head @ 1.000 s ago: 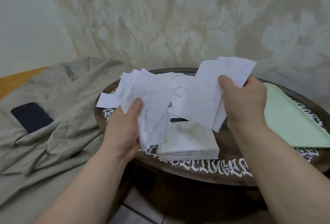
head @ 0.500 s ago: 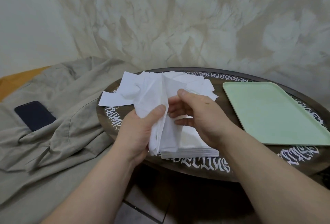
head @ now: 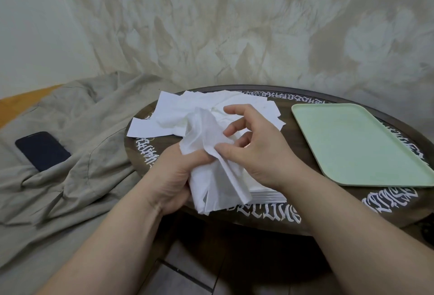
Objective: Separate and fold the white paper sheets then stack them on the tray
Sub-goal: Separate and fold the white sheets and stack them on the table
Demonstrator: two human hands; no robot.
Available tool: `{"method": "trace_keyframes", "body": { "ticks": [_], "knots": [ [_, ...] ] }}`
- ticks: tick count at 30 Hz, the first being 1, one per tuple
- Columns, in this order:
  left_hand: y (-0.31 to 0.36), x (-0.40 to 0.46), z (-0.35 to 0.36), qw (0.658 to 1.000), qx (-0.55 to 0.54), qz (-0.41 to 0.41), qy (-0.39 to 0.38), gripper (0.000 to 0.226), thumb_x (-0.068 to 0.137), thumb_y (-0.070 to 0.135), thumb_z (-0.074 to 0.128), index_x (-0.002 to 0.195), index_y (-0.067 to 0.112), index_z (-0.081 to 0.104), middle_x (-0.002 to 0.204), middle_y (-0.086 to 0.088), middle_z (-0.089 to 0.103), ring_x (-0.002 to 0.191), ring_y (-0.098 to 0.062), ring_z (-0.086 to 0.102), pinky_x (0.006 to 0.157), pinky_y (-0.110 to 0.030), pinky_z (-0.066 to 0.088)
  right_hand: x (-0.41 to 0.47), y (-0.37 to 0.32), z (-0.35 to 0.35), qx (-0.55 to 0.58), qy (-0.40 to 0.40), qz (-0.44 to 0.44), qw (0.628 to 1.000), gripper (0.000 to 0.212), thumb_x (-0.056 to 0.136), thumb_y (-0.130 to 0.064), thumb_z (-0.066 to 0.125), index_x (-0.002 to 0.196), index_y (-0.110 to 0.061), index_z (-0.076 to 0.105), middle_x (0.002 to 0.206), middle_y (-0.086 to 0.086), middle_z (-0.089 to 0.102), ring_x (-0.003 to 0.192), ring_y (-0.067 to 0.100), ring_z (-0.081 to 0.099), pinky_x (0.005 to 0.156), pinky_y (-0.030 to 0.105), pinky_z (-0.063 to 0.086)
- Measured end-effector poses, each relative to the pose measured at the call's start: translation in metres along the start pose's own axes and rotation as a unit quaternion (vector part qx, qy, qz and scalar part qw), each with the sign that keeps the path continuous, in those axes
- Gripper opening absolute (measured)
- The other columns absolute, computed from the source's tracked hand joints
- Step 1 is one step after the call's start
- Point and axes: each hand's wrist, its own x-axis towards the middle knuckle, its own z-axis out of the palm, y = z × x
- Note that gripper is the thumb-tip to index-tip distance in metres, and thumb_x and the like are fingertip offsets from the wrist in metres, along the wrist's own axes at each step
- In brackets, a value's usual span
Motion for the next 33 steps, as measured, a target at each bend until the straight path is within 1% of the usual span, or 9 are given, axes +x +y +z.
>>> {"method": "trace_keyframes", "body": {
  "ticks": [8, 12, 17, 20, 22, 24, 27, 31, 33],
  "knots": [
    [-0.003, 0.005, 0.001, 1.000, -0.017, 0.014, -0.002, 0.048, 0.076, 0.000, 0.059, 0.124, -0.004, 0.059, 0.121, -0.020, 0.068, 0.114, -0.033, 0.065, 0.098, -0.045, 0.053, 0.000, 0.001, 0.005, -0.019, 0.028, -0.040, 0.999, 0.039, 0.080, -0.014, 0.074, 0.106, -0.034, 0.055, 0.095, -0.015, 0.058, 0.062, 0.002, 0.052, 0.072, 0.024, 0.050],
    [-0.005, 0.005, 0.003, 0.999, 0.006, 0.030, 0.035, 0.042, 0.073, 0.006, 0.070, 0.115, -0.003, 0.067, 0.113, -0.020, 0.071, 0.106, -0.033, 0.069, 0.089, -0.043, 0.057, 0.002, -0.001, 0.007, -0.012, 0.101, -0.005, 0.995, 0.031, 0.075, -0.022, 0.079, 0.091, -0.031, 0.053, 0.088, -0.011, 0.059, 0.068, 0.005, 0.054, 0.071, 0.023, 0.047],
    [-0.004, 0.005, 0.004, 0.996, 0.043, 0.053, 0.061, 0.036, 0.080, 0.016, 0.070, 0.114, 0.003, 0.069, 0.114, -0.015, 0.072, 0.108, -0.031, 0.068, 0.098, -0.049, 0.051, 0.004, 0.001, 0.002, -0.018, 0.100, 0.100, 0.990, 0.059, 0.069, -0.046, 0.080, 0.116, -0.030, 0.048, 0.098, -0.015, 0.055, 0.090, 0.010, 0.058, 0.080, 0.031, 0.049],
    [-0.003, 0.004, 0.006, 0.994, 0.061, 0.062, 0.072, 0.033, 0.084, 0.022, 0.067, 0.113, 0.007, 0.069, 0.113, -0.012, 0.073, 0.107, -0.029, 0.069, 0.095, -0.047, 0.053, 0.003, 0.002, 0.001, 0.034, 0.089, 0.127, 0.987, 0.052, 0.072, -0.041, 0.080, 0.114, -0.029, 0.052, 0.090, -0.009, 0.059, 0.084, 0.006, 0.059, 0.072, 0.025, 0.046],
    [-0.002, 0.003, 0.008, 0.992, 0.064, 0.072, 0.084, 0.033, 0.083, 0.026, 0.067, 0.111, 0.008, 0.070, 0.109, -0.010, 0.074, 0.102, -0.027, 0.071, 0.088, -0.044, 0.056, 0.004, 0.004, 0.001, 0.057, 0.096, 0.117, 0.987, 0.034, 0.073, -0.033, 0.081, 0.098, -0.023, 0.061, 0.079, -0.004, 0.060, 0.074, 0.009, 0.059, 0.069, 0.027, 0.046],
    [-0.001, 0.002, 0.010, 0.990, 0.068, 0.085, 0.094, 0.026, 0.081, 0.025, 0.071, 0.101, 0.009, 0.070, 0.095, -0.008, 0.076, 0.084, -0.022, 0.074, 0.067, -0.033, 0.058, 0.005, 0.004, 0.001, 0.082, 0.088, 0.096, 0.988, 0.017, 0.074, -0.022, 0.080, 0.077, -0.019, 0.064, 0.068, -0.001, 0.058, 0.066, 0.013, 0.056, 0.069, 0.034, 0.048],
    [0.000, 0.001, 0.012, 0.986, 0.046, 0.097, 0.124, 0.015, 0.079, 0.015, 0.072, 0.092, 0.009, 0.070, 0.084, -0.006, 0.076, 0.072, -0.020, 0.072, 0.052, -0.025, 0.054, 0.005, 0.008, -0.001, 0.074, 0.077, 0.083, 0.991, 0.026, 0.077, -0.014, 0.076, 0.060, -0.019, 0.057, 0.059, -0.006, 0.053, 0.059, 0.011, 0.047, 0.061, 0.029, 0.041],
    [-0.001, 0.004, 0.011, 0.980, 0.006, 0.107, 0.168, 0.017, 0.089, 0.004, 0.062, 0.104, 0.008, 0.067, 0.099, -0.006, 0.076, 0.094, -0.022, 0.073, 0.081, -0.037, 0.059, 0.009, 0.016, -0.007, 0.088, 0.139, 0.119, 0.979, 0.025, 0.078, -0.010, 0.065, 0.058, -0.018, 0.052, 0.053, -0.012, 0.052, 0.053, 0.008, 0.044, 0.055, 0.025, 0.035],
    [-0.002, 0.004, 0.011, 0.981, 0.006, 0.099, 0.169, 0.018, 0.092, 0.002, 0.058, 0.106, 0.008, 0.066, 0.100, -0.005, 0.076, 0.095, -0.022, 0.073, 0.085, -0.039, 0.057, 0.009, 0.016, -0.007, 0.141, 0.118, 0.141, 0.973, 0.009, 0.080, -0.010, 0.064, 0.074, -0.017, 0.063, 0.074, -0.004, 0.070, 0.068, 0.013, 0.063, 0.063, 0.029, 0.049]
  ]
}}
